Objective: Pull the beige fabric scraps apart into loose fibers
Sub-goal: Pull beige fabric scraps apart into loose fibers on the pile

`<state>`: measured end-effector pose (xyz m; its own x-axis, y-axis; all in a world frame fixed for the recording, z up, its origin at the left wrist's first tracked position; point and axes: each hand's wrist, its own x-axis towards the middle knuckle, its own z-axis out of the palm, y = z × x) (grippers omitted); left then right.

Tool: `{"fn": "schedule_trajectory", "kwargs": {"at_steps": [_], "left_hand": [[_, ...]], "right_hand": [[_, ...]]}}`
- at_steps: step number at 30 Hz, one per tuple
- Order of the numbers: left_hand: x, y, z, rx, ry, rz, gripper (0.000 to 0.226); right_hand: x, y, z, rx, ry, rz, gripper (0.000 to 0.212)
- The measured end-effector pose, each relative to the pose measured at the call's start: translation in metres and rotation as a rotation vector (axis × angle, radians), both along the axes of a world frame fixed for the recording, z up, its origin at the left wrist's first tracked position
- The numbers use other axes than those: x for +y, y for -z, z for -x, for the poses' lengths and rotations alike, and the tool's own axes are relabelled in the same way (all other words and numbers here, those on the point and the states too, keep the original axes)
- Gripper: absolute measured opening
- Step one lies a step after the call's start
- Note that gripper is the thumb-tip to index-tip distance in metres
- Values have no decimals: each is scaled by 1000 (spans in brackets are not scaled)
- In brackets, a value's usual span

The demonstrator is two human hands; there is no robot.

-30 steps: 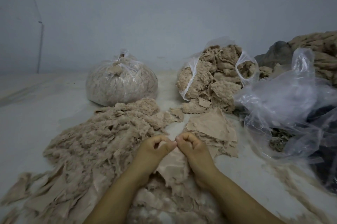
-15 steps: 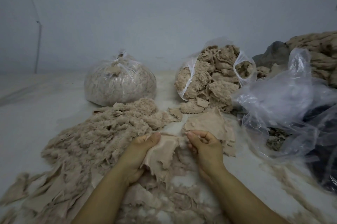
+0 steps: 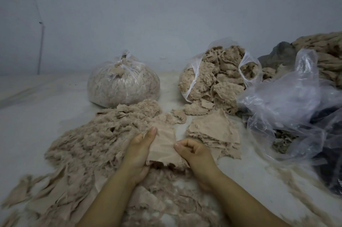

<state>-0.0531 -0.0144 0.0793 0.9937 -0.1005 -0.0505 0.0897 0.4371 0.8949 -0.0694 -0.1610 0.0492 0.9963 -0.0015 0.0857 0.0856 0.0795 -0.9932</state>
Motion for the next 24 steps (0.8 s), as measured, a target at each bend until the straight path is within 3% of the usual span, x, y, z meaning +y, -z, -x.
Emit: {"fn": "schedule_trajectory", "kwargs": {"at_steps": [11, 16, 19, 21, 24], "left_hand": [[1, -2, -1, 65, 13, 44, 25], [-6, -2, 2, 78, 68, 43, 31], [-3, -10, 4, 88, 47, 160, 29], [2, -12, 1, 98, -23, 185, 23], [-1, -9, 1, 119, -76, 135, 21]], "right_hand": [[-2, -1, -8, -52, 73, 209, 26], [-1, -4, -12, -91, 219, 344, 29], [-13, -7, -15, -100, 307, 435, 30], [-22, -9, -14, -109, 246, 518, 33], [-14, -11, -1, -26, -48, 478, 51]]}}
